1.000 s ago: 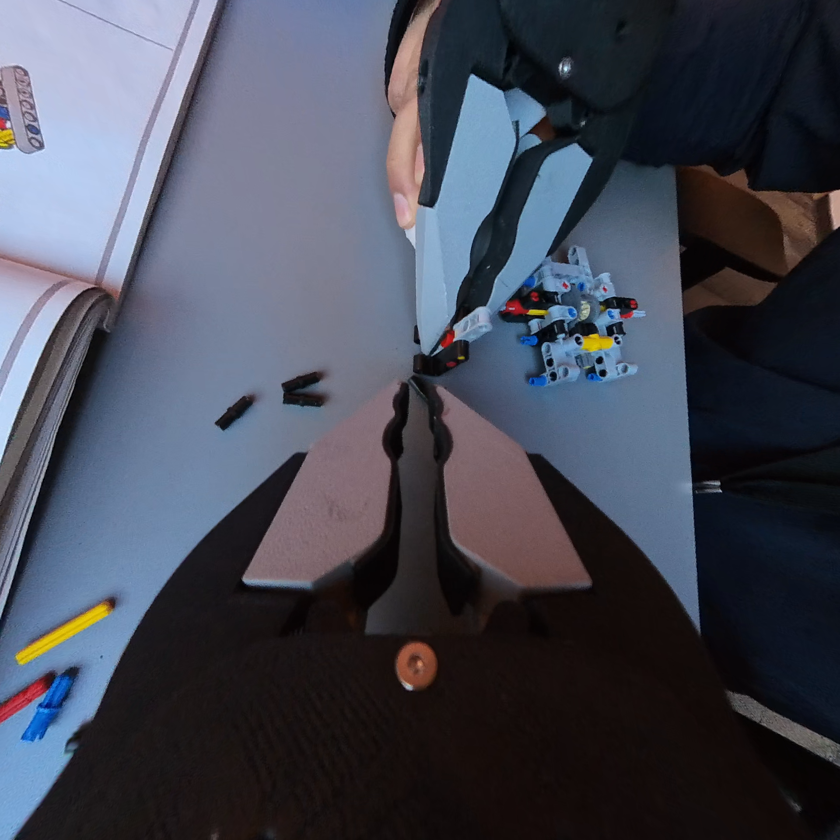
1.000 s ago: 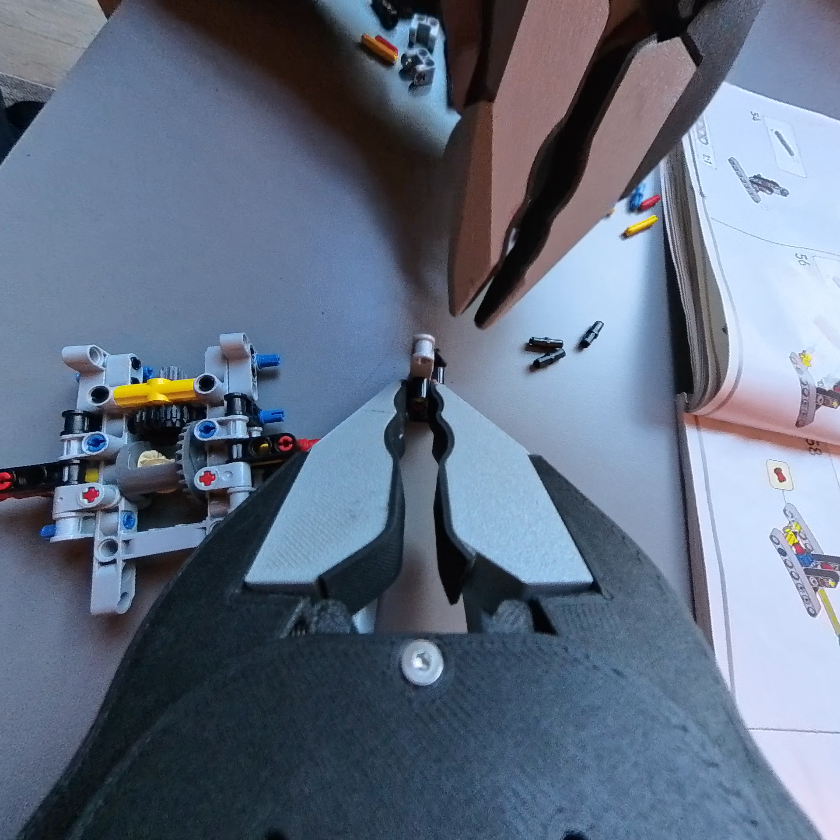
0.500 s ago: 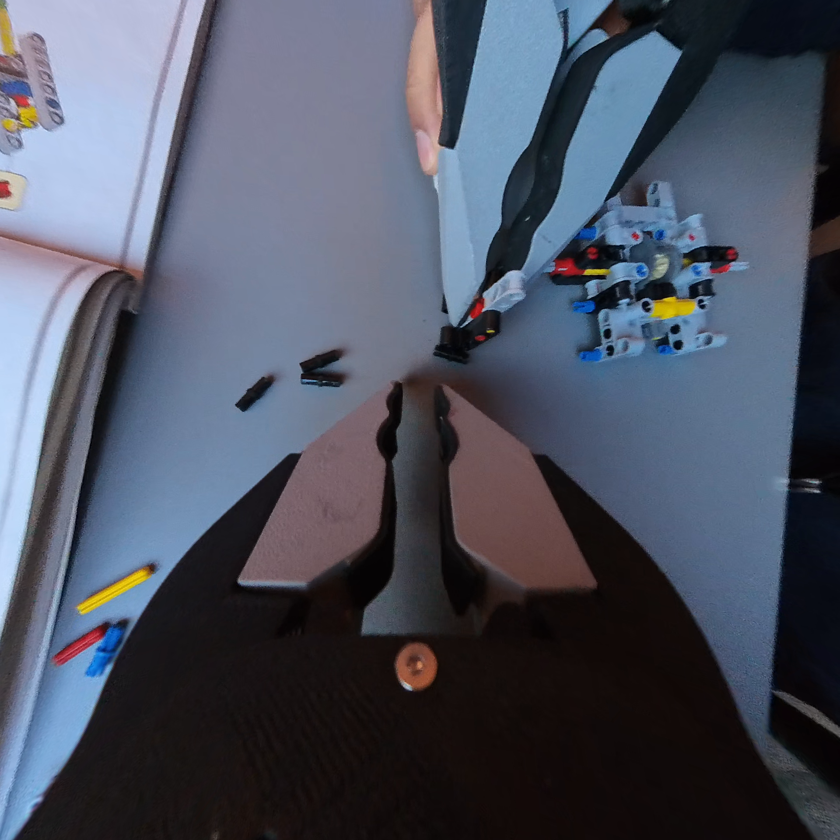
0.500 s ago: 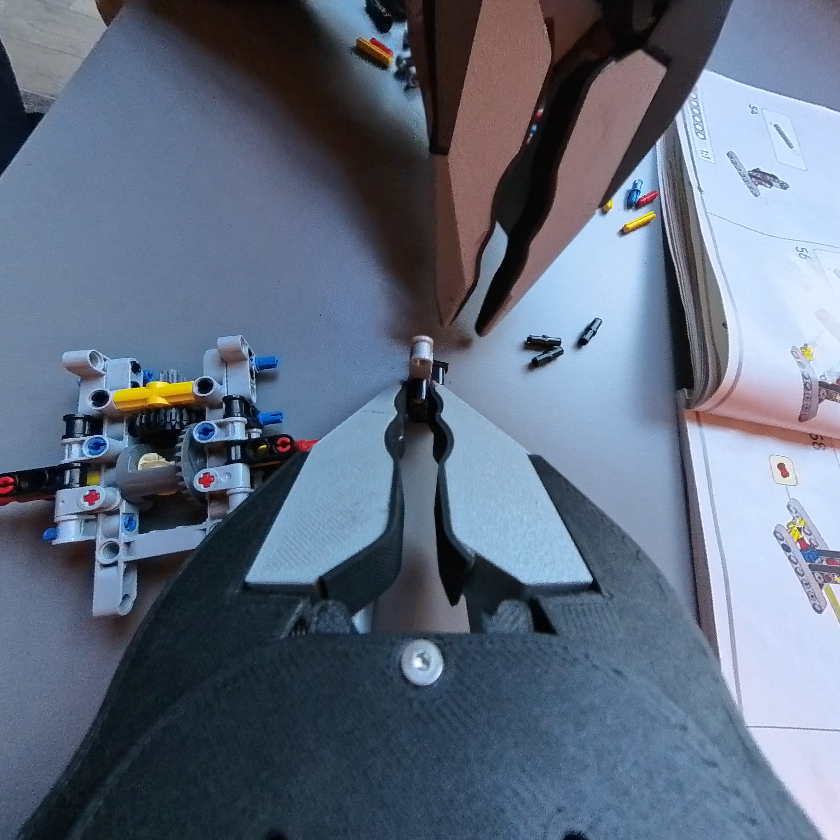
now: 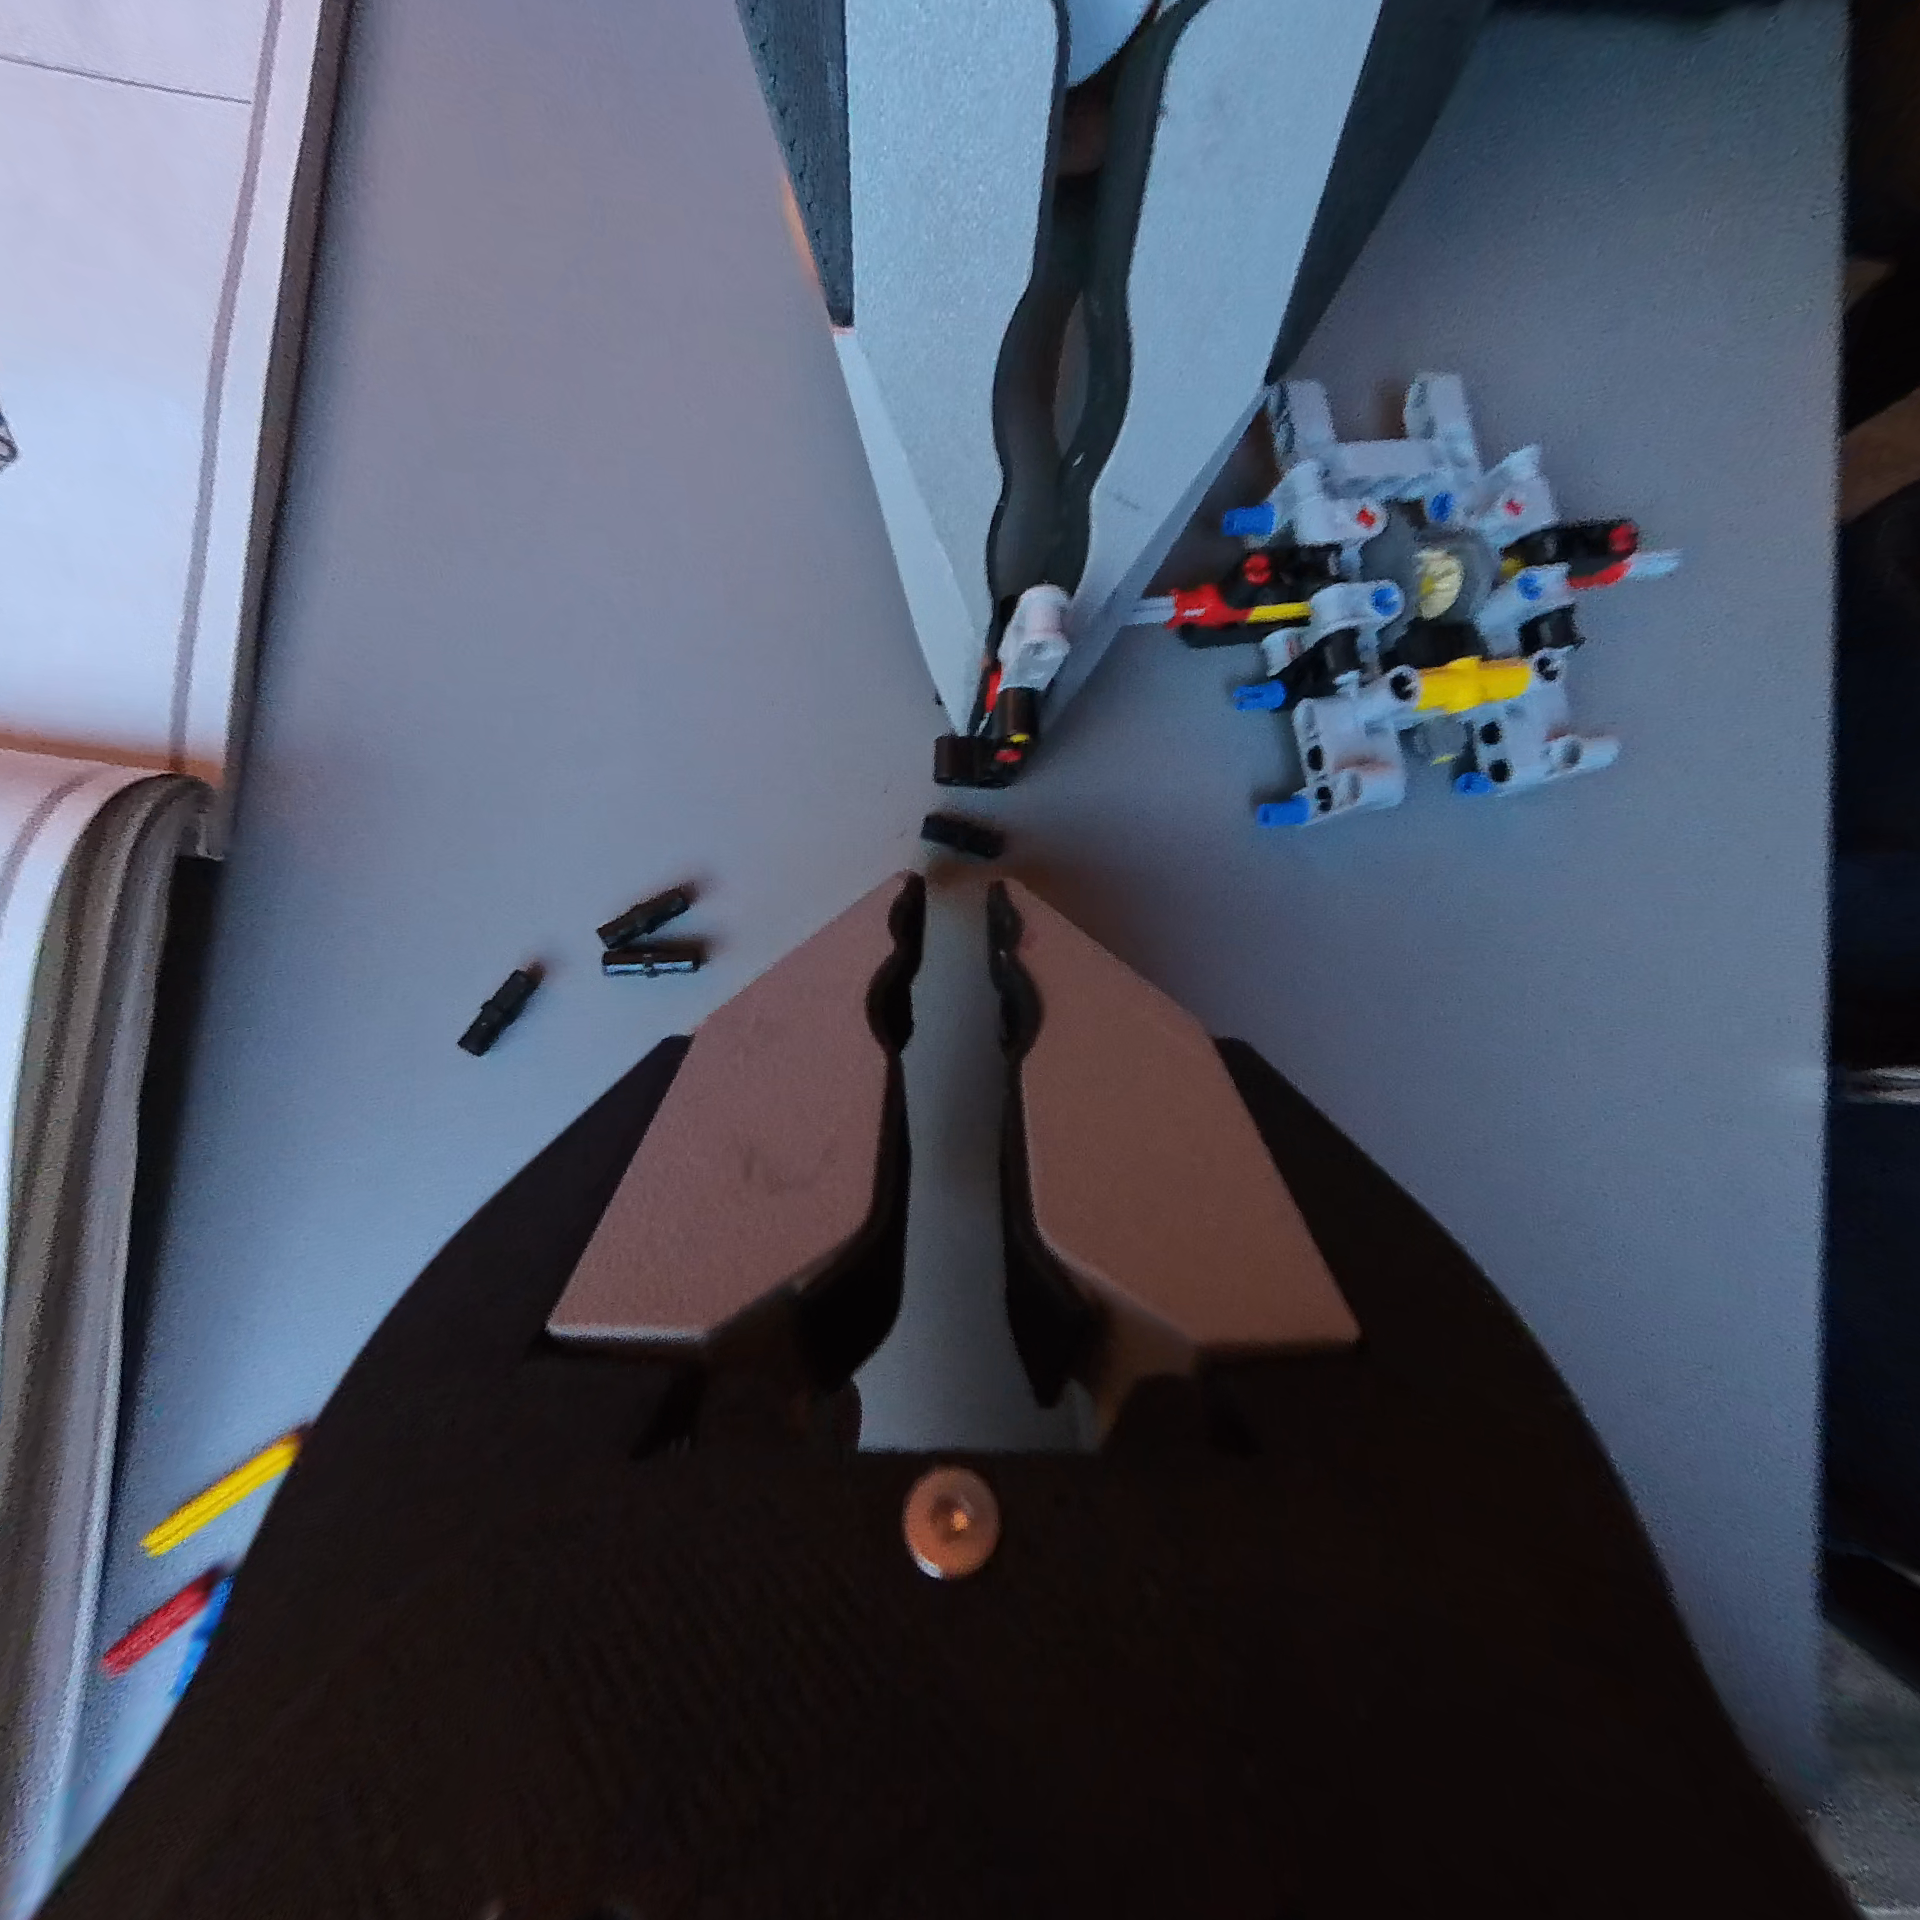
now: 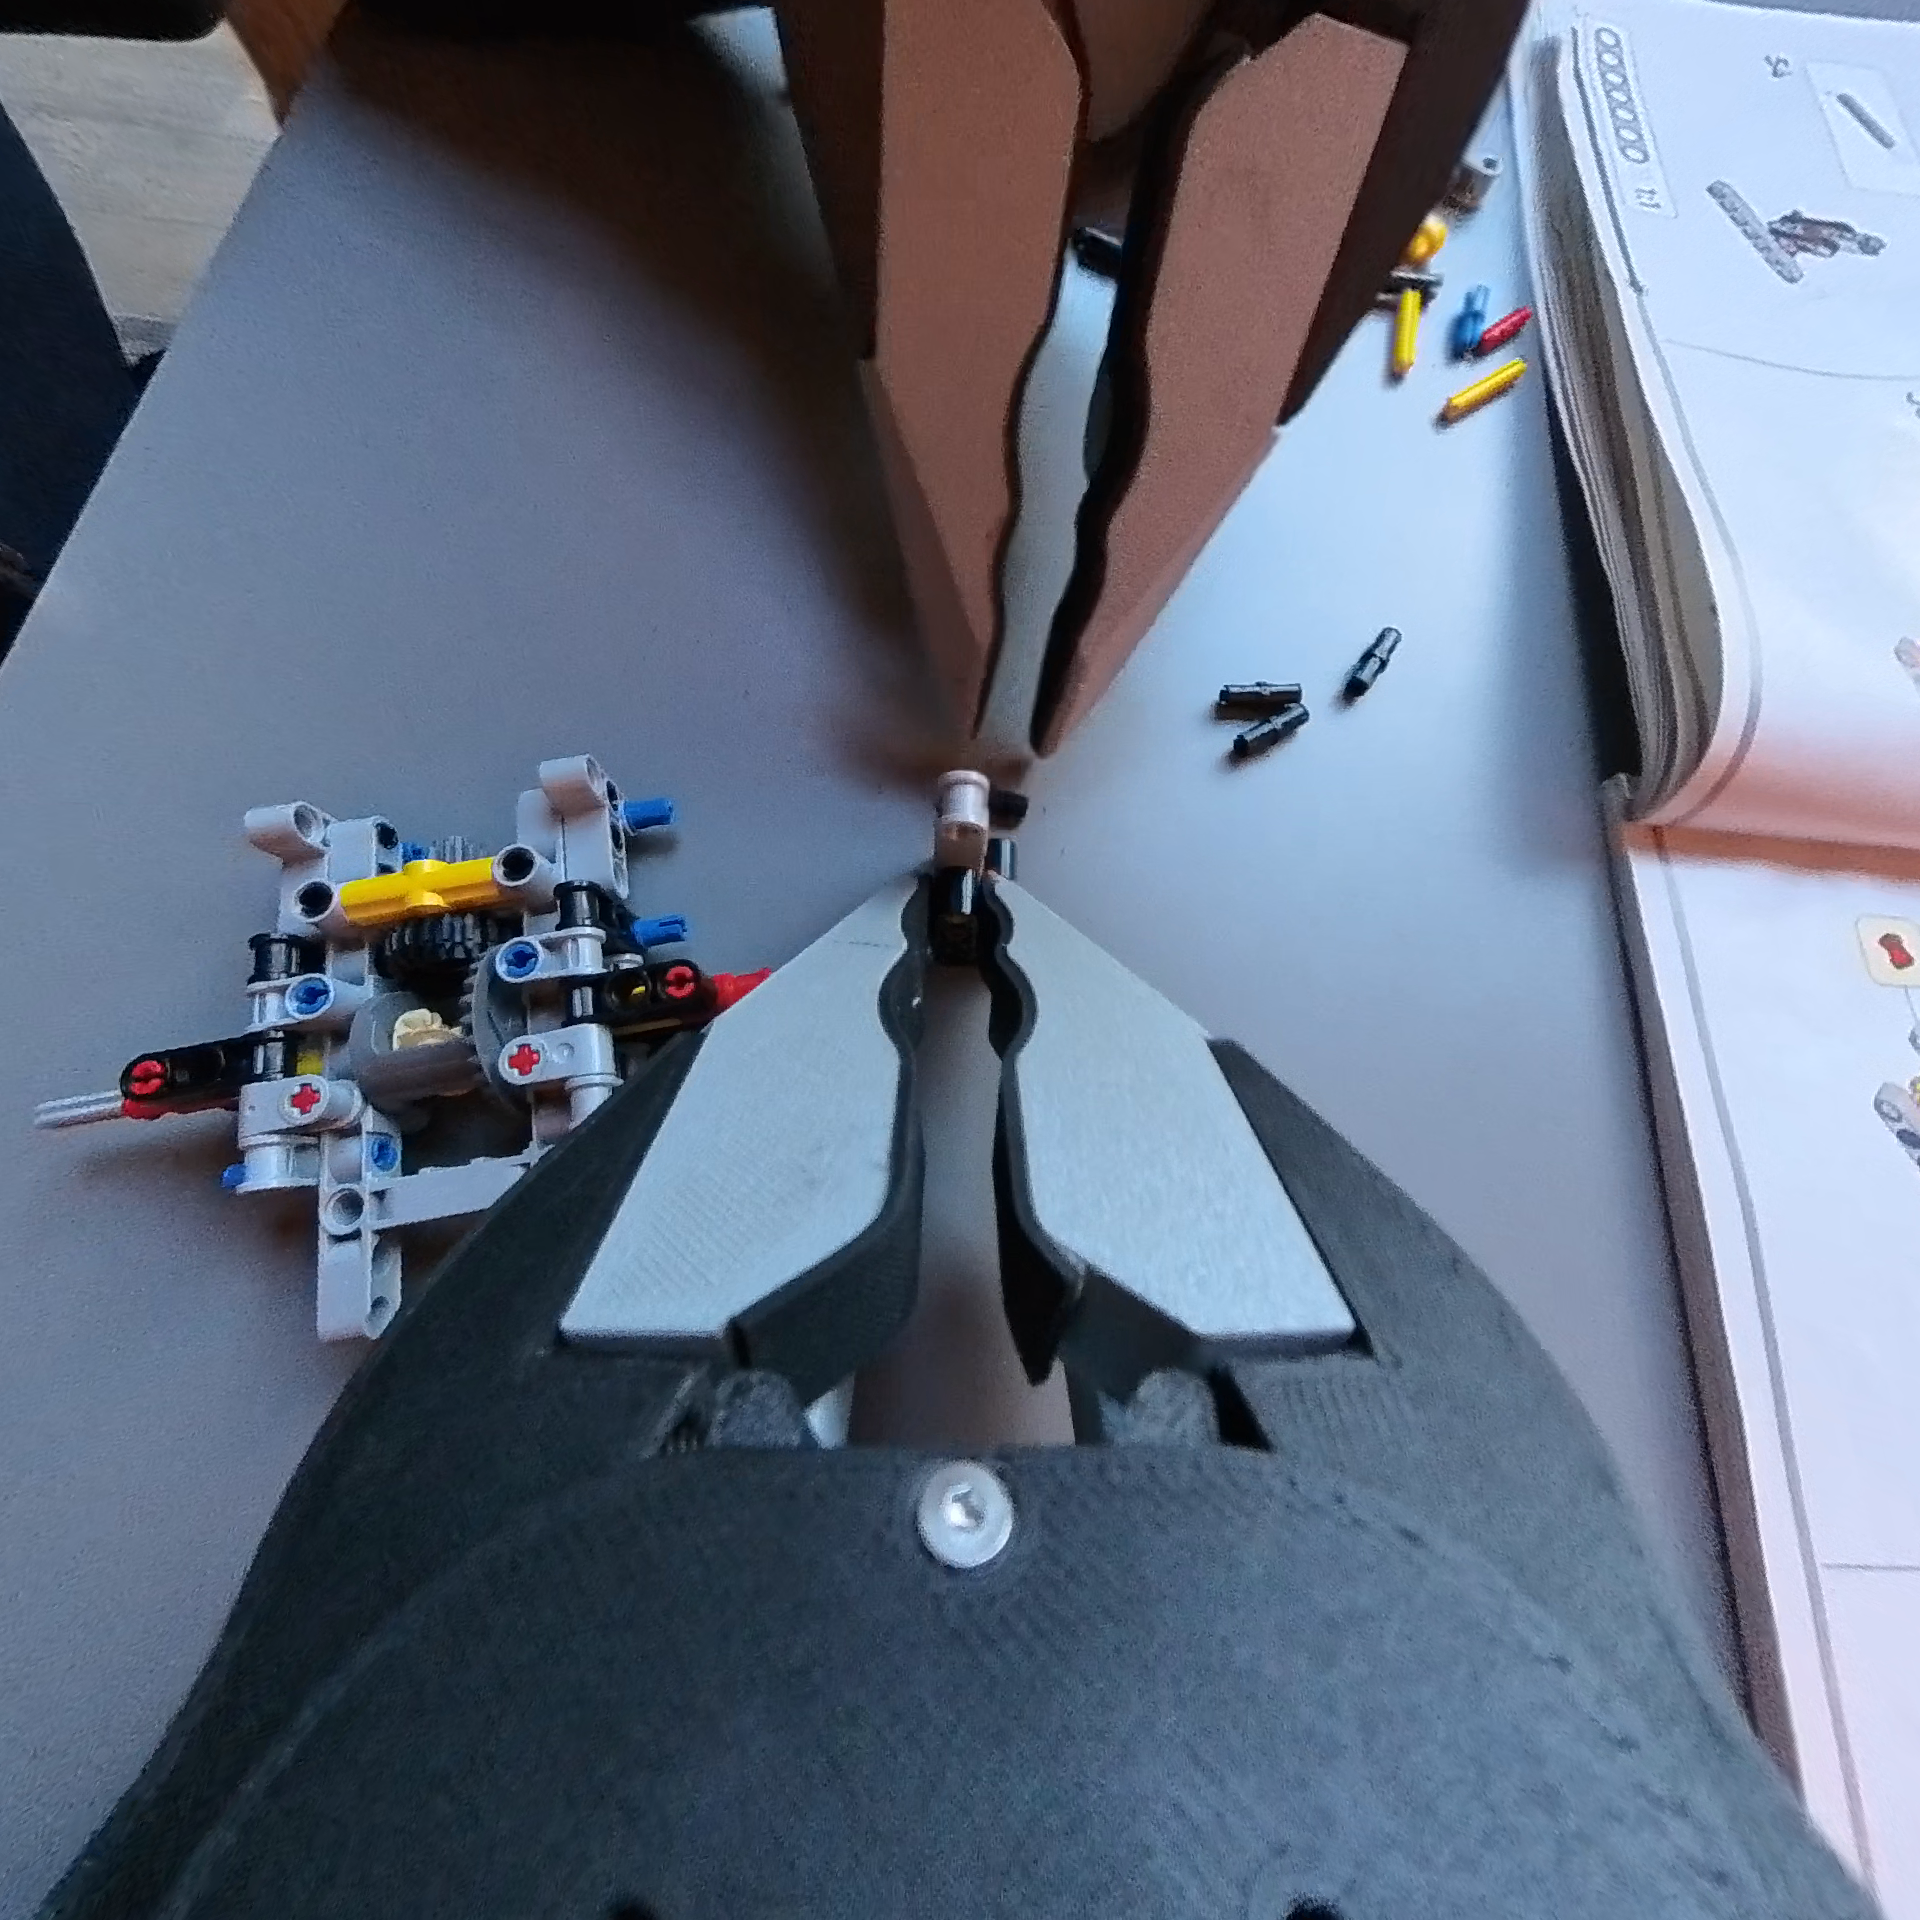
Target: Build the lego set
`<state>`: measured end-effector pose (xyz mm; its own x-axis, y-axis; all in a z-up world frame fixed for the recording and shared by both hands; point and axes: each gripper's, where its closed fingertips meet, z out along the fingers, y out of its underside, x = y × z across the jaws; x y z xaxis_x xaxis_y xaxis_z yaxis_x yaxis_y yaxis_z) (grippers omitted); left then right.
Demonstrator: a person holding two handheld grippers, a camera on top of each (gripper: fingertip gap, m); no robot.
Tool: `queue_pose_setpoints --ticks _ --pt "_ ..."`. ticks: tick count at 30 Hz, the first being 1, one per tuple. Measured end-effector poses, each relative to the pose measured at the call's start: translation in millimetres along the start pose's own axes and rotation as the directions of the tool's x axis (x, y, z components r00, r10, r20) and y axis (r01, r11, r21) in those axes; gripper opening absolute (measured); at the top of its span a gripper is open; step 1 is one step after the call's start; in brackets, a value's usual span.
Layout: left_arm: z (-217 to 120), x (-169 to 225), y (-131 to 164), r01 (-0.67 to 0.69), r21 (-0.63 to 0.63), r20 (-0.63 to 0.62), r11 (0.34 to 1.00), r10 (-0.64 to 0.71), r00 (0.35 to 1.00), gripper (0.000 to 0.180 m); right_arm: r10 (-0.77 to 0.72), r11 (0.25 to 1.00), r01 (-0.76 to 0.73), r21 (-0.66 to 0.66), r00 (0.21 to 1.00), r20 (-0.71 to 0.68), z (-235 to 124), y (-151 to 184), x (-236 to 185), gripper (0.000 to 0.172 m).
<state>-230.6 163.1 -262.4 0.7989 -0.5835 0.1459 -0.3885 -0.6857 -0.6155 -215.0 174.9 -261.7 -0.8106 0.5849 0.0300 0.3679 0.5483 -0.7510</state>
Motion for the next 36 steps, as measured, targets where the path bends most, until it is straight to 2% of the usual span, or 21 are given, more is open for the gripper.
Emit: queue_pose_setpoints --ticks 3,5,8,14,17,22,25,29,36 --pt "3 10 -9 0.114 0.032 -0.079 0.993 -0.111 0.991 0.018 0.022 1.000 -0.022 -0.001 1.000 -0.017 -2 2 4 0.004" --pt "7 5 -9 0.186 0.024 -0.064 0.982 -0.184 0.981 0.018 0.024 1.000 -0.024 -0.001 0.999 -0.026 -3 3 6 0.004" --pt "7 -4 -6 0.210 0.022 -0.012 0.977 -0.210 0.978 0.005 0.026 1.000 -0.026 -0.001 0.999 -0.027 -4 4 6 0.004" --pt "7 -4 -5 0.118 0.017 0.012 0.993 -0.118 0.993 0.002 0.039 0.999 -0.039 0.005 0.999 -0.020 -5 5 6 0.005" --pt "7 0 -5 0.087 0.019 -0.012 0.996 -0.087 0.996 0.009 0.042 0.999 -0.041 0.006 0.999 -0.016 -5 5 6 0.005" --pt "9 2 -6 -0.001 0.010 0.020 1.000 0.001 1.000 0.016 0.045 0.999 -0.044 0.008 0.999 -0.009 -5 5 6 0.005" --pt "9 2 -7 0.000 0.006 0.031 1.000 0.000 1.000 0.015 0.046 0.999 -0.046 0.008 0.999 -0.008 -5 5 6 0.005" --pt "10 2 -6 -0.002 0.013 0.029 1.000 0.002 1.000 0.003 0.033 0.999 -0.033 0.007 0.999 -0.004 -5 4 4 0.005" --pt "14 7 -10 -0.023 0.041 0.012 0.999 0.022 1.000 0.002 0.028 1.000 -0.027 0.008 1.000 -0.002 -5 4 3 0.005"
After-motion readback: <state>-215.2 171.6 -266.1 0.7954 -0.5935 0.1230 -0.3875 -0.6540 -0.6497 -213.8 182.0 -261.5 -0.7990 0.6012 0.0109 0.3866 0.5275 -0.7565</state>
